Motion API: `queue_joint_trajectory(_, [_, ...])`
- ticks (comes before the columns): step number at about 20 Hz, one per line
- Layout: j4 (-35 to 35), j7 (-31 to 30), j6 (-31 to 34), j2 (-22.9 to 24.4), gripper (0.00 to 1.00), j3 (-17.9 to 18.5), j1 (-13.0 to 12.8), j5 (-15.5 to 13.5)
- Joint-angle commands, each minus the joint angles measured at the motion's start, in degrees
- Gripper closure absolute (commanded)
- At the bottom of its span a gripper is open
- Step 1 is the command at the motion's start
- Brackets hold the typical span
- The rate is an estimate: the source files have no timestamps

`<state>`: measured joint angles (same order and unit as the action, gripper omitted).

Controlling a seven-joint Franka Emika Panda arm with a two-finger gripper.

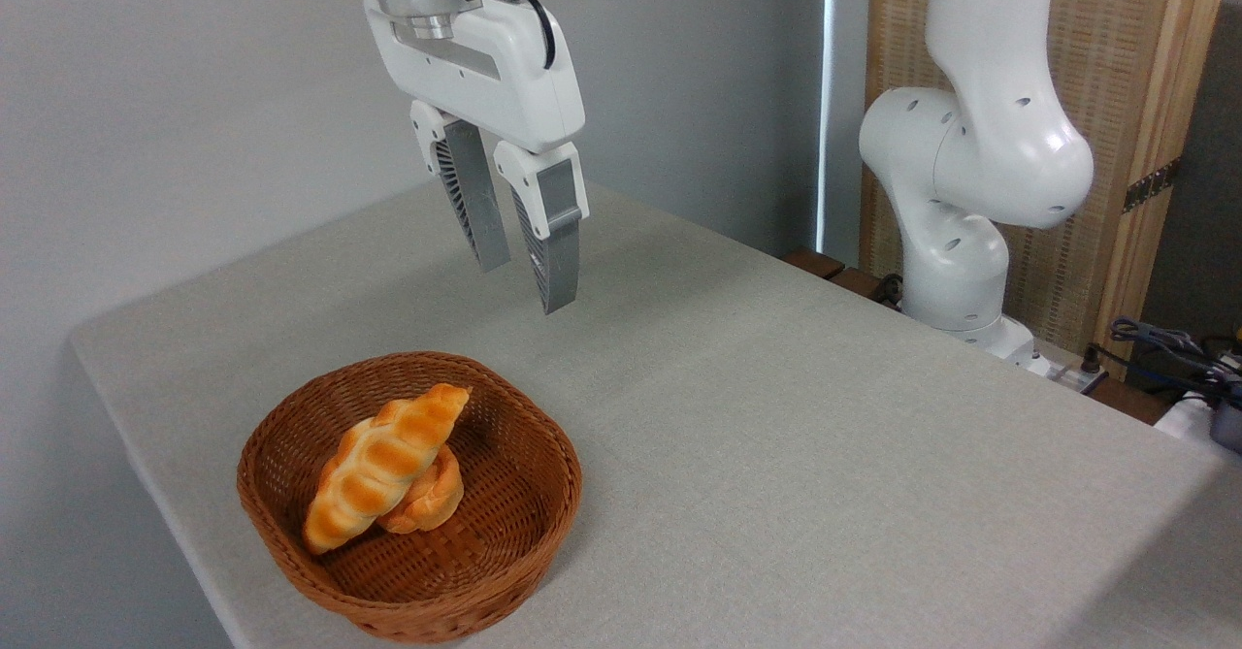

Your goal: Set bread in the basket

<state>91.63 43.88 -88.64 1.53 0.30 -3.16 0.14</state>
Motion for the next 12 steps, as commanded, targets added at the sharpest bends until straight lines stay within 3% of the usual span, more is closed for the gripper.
queue_joint_trajectory(1, [0.92, -0.81, -0.74, 0.67, 0.0, 0.93, -0.97, 0.39])
queue_joint_trajectory(12, [3.12, -1.96, -3.55, 0.58, 0.0, -1.8, -0.97, 0.21])
